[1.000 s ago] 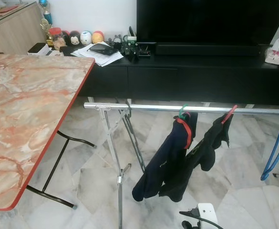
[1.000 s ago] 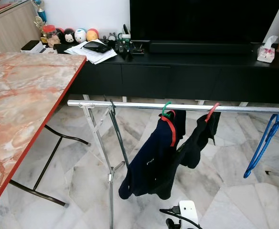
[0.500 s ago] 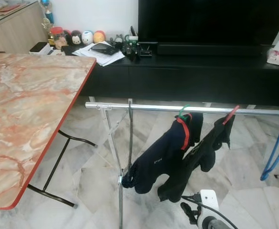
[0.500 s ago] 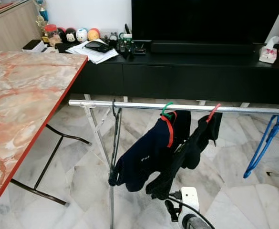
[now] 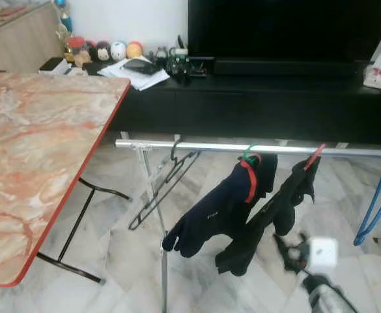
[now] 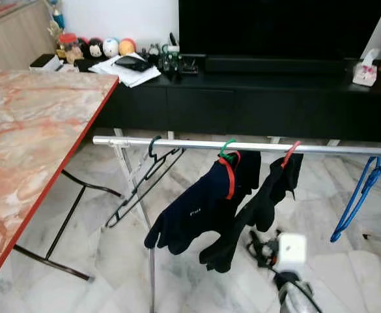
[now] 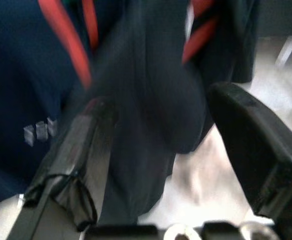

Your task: Hang hanger

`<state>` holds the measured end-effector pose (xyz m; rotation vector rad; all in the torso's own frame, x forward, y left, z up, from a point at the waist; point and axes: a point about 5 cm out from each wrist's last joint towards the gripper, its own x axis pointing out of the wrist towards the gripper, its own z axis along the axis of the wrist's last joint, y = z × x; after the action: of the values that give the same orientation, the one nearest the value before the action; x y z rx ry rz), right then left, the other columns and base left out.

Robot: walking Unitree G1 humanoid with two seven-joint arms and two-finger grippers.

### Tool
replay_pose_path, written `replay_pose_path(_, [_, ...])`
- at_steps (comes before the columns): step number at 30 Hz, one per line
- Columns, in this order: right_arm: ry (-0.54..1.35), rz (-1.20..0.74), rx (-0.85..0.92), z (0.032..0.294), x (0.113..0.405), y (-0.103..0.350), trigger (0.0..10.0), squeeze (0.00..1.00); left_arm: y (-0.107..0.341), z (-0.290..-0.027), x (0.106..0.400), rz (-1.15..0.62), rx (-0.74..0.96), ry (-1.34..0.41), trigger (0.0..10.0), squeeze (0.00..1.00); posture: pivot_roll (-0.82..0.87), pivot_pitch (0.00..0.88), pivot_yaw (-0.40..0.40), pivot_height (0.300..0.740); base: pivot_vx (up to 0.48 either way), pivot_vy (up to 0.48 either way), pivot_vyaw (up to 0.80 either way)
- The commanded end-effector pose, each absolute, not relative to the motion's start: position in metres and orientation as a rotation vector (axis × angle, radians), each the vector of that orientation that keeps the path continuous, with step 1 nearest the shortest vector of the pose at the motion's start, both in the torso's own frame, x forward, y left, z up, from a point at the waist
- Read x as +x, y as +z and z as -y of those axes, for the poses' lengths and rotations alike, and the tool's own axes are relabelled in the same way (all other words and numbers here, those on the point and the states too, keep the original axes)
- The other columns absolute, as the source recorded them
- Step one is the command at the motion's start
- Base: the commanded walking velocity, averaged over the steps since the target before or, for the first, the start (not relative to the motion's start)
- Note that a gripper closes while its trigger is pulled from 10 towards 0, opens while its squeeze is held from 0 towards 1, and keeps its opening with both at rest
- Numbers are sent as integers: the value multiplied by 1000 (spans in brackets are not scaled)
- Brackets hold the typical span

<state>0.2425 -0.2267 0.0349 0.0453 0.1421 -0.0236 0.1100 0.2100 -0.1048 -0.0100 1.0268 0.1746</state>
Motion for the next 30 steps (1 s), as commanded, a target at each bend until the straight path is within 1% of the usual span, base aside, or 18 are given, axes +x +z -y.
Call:
replay_pose_path(1, [-12, -90, 51, 220, 253, 51, 10000, 0, -107, -210, 105, -1048, -10, 170, 10000, 0, -55, 0, -1, 740, 0, 0, 0])
replay_pose_path(2, [0, -56, 59, 213, 267, 61, 10000, 0, -107, -208, 105, -1048, -7, 162, 10000, 0, -53, 0, -3, 740, 0, 0, 0])
replay_pose_path(4, [10, -37, 61, 206, 278, 68, 10000, 0, -107, -207, 106, -1046, -6, 158, 10000, 0, -50, 0, -4, 740, 0, 0, 0])
replay_pose_path(5, [28, -19, 75, 199, 288, 73, 10000, 0, -107, -206, 107, -1045, -6, 155, 10000, 0, -49, 0, -6, 740, 0, 0, 0])
replay_pose_path(6, [54, -22, 79, 188, 298, 78, 10000, 0, -107, -206, 107, -1045, -5, 154, 10000, 0, -49, 0, -6, 740, 0, 0, 0])
replay_pose_path(7, [66, -29, 75, 182, 304, 79, 10000, 0, -106, -206, 107, -1044, -5, 153, 10000, 0, -51, 0, -8, 740, 0, 0, 0])
replay_pose_path(8, [72, -82, 62, 173, 315, 79, 10000, 0, -106, -206, 108, -1044, -4, 152, 10000, 0, -51, 0, -8, 740, 0, 0, 0])
replay_pose_path(13, [73, -168, 28, 157, 337, 79, 10000, 0, -106, -206, 108, -1045, -2, 152, 10000, 0, -40, 0, -7, 740, 0, 0, 0])
replay_pose_path(15, [43, -186, 21, 155, 345, 81, 10000, 0, -106, -206, 108, -1046, 0, 153, 10000, 0, -28, 0, -11, 740, 0, 0, 0])
replay_pose_path(27, [33, -185, 14, 151, 356, 86, 10000, 0, -107, -209, 104, -1053, 4, 162, 10000, 0, -21, 0, -9, 740, 0, 0, 0])
replay_pose_path(30, [61, -175, 11, 148, 351, 84, 10000, 0, -107, -210, 102, -1058, 12, 159, 10000, 0, -19, 0, -4, 740, 0, 0, 0])
